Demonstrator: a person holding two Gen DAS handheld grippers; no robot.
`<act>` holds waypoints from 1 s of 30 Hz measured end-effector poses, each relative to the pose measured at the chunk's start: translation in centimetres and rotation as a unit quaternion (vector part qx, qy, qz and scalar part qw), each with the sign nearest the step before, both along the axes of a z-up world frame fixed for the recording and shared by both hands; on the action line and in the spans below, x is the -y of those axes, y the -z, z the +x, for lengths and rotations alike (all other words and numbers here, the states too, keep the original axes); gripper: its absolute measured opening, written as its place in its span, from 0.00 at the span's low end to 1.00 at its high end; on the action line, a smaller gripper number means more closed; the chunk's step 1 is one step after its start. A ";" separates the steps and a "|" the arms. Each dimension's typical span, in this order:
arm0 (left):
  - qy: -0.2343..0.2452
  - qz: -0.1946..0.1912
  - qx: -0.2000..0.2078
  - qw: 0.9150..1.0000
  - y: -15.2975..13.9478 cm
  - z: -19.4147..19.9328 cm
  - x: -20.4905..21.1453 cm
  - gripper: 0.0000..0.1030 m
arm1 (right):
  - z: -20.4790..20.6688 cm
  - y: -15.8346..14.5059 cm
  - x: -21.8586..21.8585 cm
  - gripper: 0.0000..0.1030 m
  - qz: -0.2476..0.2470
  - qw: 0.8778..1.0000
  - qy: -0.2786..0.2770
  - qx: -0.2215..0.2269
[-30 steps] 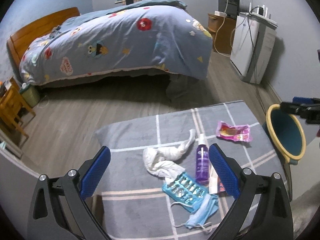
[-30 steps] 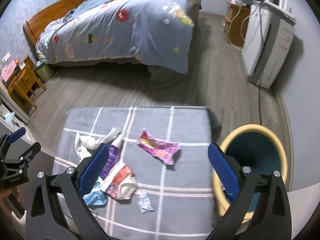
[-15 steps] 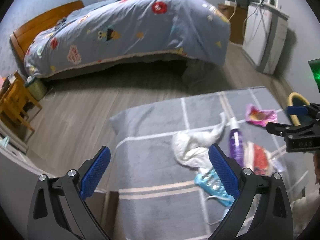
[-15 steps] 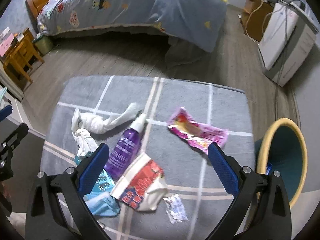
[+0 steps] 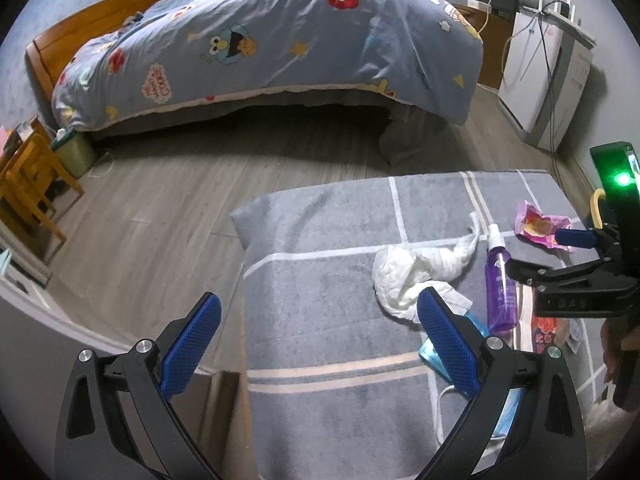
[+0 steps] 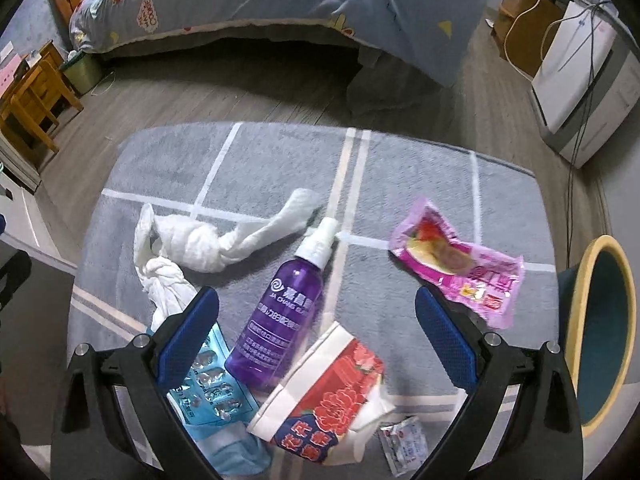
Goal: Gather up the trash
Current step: 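Grasp the purple spray bottle with the right tool, then grasp the white tissue with the left tool while the right tool holds the spray bottle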
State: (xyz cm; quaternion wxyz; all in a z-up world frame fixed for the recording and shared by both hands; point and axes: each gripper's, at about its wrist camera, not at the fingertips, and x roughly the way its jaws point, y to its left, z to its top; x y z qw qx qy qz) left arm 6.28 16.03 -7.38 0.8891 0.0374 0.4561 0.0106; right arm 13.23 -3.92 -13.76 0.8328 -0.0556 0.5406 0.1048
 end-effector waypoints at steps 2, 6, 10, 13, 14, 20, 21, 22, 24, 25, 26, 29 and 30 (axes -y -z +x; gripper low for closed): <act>-0.003 0.001 -0.002 1.000 0.1 0.2 -0.1 0.95 | 0.1 0.6 -0.3 0.85 -0.003 1.000 -0.006 -0.005; -0.015 -0.015 0.000 1.000 -0.1 0.5 -0.5 0.94 | 0.4 1.9 -0.7 0.64 -0.002 1.000 -0.008 -0.024; -0.017 -0.016 -0.003 1.000 0.1 0.5 -0.6 0.95 | 1.0 3.0 -0.8 0.53 0.015 0.999 -0.003 -0.048; -0.015 -0.014 -0.008 1.000 0.3 0.5 -0.5 0.94 | 1.5 4.0 -0.9 0.50 0.025 0.997 0.009 -0.065; -0.015 -0.013 -0.010 1.000 0.4 0.5 -0.3 0.94 | 1.6 4.2 -0.9 0.48 0.029 0.997 0.013 -0.069; -0.008 -0.008 -0.014 1.000 0.5 0.9 0.5 0.95 | 1.6 4.3 -1.2 0.36 0.032 0.997 0.013 -0.067; -0.005 -0.004 -0.015 1.000 0.6 1.0 0.8 0.95 | 1.4 4.0 -1.1 0.36 0.031 0.997 0.012 -0.066; -0.003 -0.002 -0.017 1.000 0.8 1.1 0.9 0.95 | 1.3 3.6 -1.0 0.36 0.031 0.997 0.009 -0.064; 0.000 0.001 -0.021 1.000 1.0 1.2 1.2 0.95 | 1.1 2.4 -0.9 0.35 0.039 0.998 0.004 -0.056; 0.000 0.003 -0.023 1.000 1.1 1.3 1.4 0.95 | 1.0 1.8 -0.6 0.34 0.040 0.998 0.003 -0.051; 0.000 0.004 -0.025 1.000 1.2 1.4 1.4 0.94 | 0.9 0.9 -0.4 0.34 0.038 0.998 0.002 -0.044; -0.001 0.002 -0.031 1.000 1.5 1.6 1.9 0.95 | 0.2 -1.4 0.7 0.33 0.043 0.999 -0.003 -0.030; -0.001 -0.001 -0.034 0.999 1.7 1.6 2.0 0.94 | 0.1 -2.3 1.0 0.32 0.043 0.999 -0.005 -0.022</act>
